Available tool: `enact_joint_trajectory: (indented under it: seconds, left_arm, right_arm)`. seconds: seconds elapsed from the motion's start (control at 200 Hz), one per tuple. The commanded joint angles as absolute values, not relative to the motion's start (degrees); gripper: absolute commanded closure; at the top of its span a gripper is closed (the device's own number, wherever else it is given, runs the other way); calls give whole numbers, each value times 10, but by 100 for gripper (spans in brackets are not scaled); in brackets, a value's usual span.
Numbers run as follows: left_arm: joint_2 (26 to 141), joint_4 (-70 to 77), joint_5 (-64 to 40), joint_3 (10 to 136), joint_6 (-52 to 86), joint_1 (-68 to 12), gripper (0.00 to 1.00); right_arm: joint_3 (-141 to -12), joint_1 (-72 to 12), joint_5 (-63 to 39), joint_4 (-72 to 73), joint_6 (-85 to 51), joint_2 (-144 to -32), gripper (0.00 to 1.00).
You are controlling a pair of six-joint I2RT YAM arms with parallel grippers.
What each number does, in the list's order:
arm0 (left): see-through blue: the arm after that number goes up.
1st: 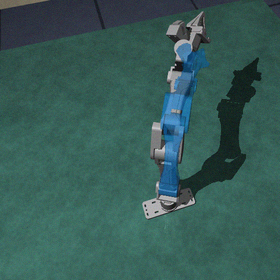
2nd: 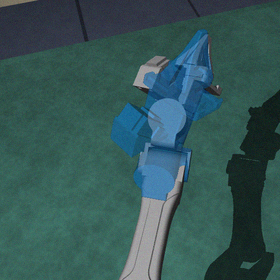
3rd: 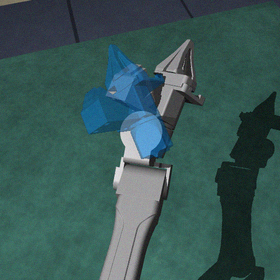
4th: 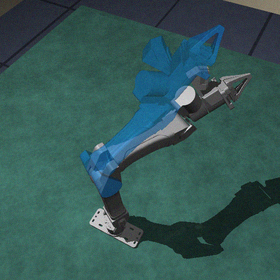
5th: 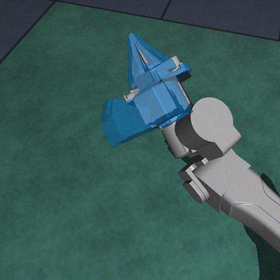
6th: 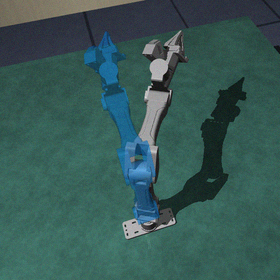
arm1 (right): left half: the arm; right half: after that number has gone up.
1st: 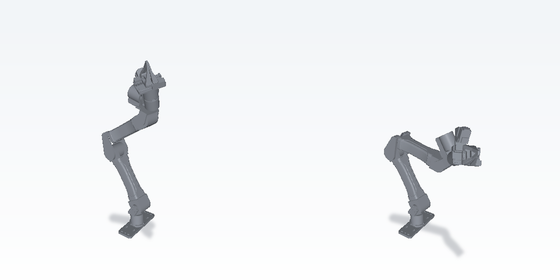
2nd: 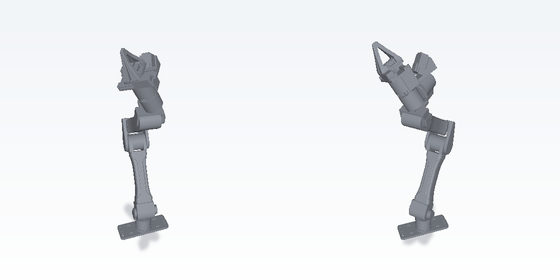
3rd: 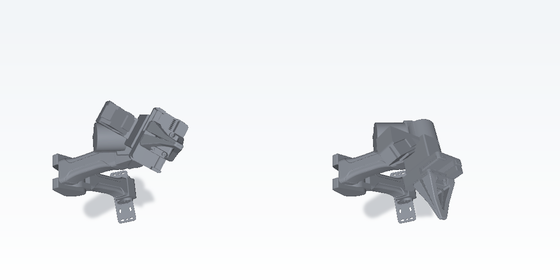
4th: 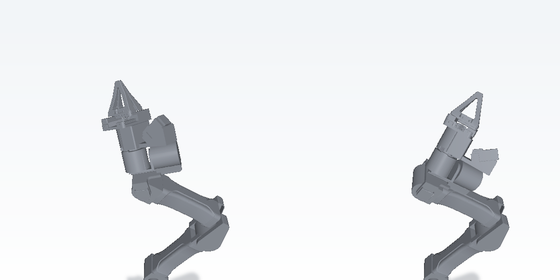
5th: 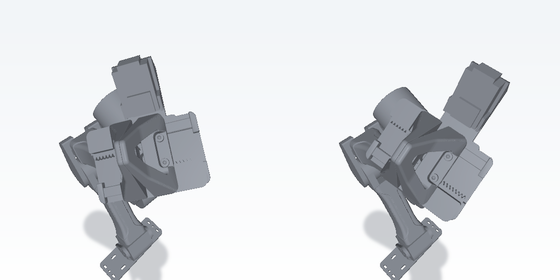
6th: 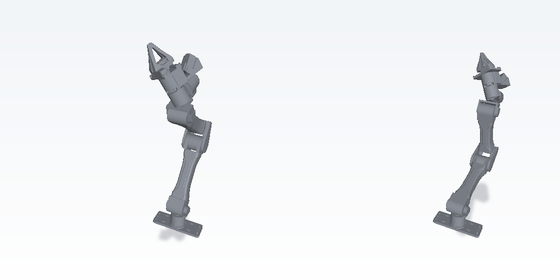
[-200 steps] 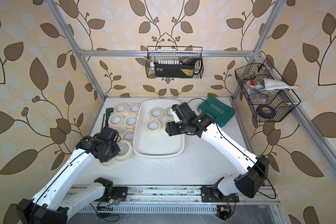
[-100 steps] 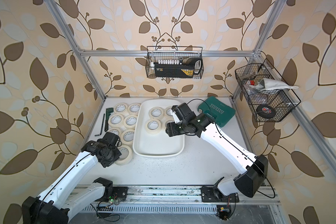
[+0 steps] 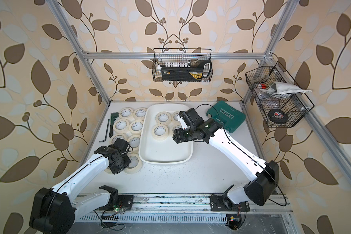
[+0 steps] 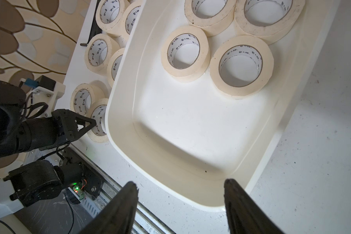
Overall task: Take out the art tape in the storage box
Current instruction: Place the art tape at the center of the board.
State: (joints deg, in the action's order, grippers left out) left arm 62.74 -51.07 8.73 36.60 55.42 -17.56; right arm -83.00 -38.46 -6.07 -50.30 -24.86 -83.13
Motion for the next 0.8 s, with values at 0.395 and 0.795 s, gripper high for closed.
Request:
enact_joint_trajectory:
  seconds: [0.395, 0.795]
  left_arm:
    - [655, -473, 86, 359, 548, -172, 67]
    - [602, -565, 134, 475, 532, -173, 40]
  right_arm:
    - [-812, -379, -67, -500, -253, -833, 31]
    - [-804, -374, -67, -501, -253, -824, 30]
